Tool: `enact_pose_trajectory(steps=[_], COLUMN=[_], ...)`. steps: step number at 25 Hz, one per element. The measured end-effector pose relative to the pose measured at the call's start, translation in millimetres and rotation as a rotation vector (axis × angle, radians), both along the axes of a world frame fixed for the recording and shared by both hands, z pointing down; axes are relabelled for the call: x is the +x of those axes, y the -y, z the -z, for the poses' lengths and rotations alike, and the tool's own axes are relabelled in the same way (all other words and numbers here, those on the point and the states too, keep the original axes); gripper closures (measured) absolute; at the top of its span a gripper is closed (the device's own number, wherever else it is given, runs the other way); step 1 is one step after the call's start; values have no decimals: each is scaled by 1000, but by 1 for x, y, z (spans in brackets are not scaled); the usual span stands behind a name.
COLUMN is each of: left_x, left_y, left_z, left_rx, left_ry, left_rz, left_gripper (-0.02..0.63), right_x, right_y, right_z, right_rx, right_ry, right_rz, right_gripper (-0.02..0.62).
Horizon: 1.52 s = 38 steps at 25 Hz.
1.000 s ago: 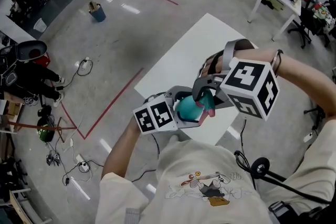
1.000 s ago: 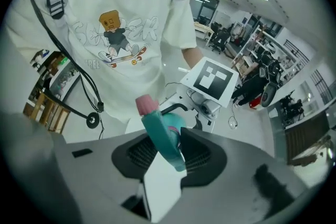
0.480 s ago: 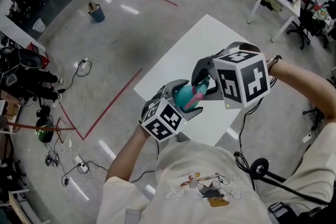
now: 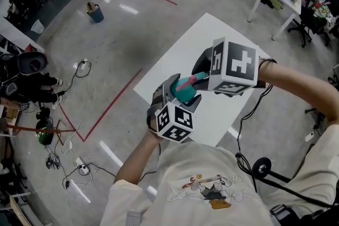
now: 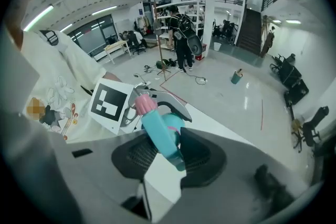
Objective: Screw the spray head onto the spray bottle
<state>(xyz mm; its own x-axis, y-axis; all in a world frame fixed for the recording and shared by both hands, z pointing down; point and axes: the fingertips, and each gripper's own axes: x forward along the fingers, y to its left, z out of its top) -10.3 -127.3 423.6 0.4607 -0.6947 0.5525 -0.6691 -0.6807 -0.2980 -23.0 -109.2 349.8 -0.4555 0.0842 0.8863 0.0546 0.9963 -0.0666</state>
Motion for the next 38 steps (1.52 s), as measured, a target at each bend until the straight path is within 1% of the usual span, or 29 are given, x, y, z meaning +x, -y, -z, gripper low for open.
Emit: enact_pose_trajectory(steps=[2, 6, 8, 10, 12, 14, 16, 19, 21, 23, 24, 25, 27, 28, 29, 30, 32, 34, 38], left_x=[0, 0, 1, 5, 11, 14, 11, 1, 3, 10, 12, 12, 8, 6, 5, 5, 4, 1, -5], left_y=[0, -3, -2, -4, -9, -13, -16, -27, -39, -49, -51, -51, -48, -47, -46, -47, -50, -53, -51], left_z=[-1, -3, -3, -8, -17, -24, -32, -51, -67, -78, -80, -80, -76, -74, -73, -73, -75, -77, -78], left_rx=[10, 4, 5, -6, -46, -78, -95, -139, -201, -247, -248, -239, -228, -233, -245, -261, -291, -305, -311], left_ry=[11, 7, -11, -31, -78, -127, -133, -125, -129, -131, -128, -128, -156, -182, -206, -224, -236, -230, -229], left_rz=[16, 3, -17, -61, -100, -99, -77, -41, -61, -97, -97, -81, -20, 9, 30, 39, 40, 39, 46], left_gripper=[207, 207, 207, 206, 206, 206, 206, 207, 207, 214, 265, 331, 490, 543, 578, 598, 598, 598, 598], right_x=[1, -1, -3, 0, 8, 16, 23, 36, 46, 56, 59, 62, 69, 71, 73, 74, 71, 68, 63], right_y=[-1, -5, -4, -5, -6, -6, -2, 8, 18, 26, 29, 32, 38, 42, 47, 51, 56, 59, 59], right_z=[2, 3, 2, -3, -15, -28, -41, -73, -101, -135, -154, -172, -208, -224, -238, -250, -268, -280, -296], right_rx=[5, 31, 38, 50, 74, 90, 109, 159, 189, 194, 187, 182, 200, 219, 232, 231, 198, 166, 143], right_ry=[-8, -7, -5, -28, -71, -103, -128, -200, -252, -301, -322, -344, -395, -419, -435, -440, -424, -413, -426], right_rz=[-12, 16, 20, 29, 50, 58, 55, 46, 45, 37, 28, 18, 13, 16, 15, 7, -29, -57, -48], right_gripper=[468, 468, 468, 468, 468, 469, 468, 468, 469, 468, 468, 468, 468, 468, 468, 468, 468, 468, 468])
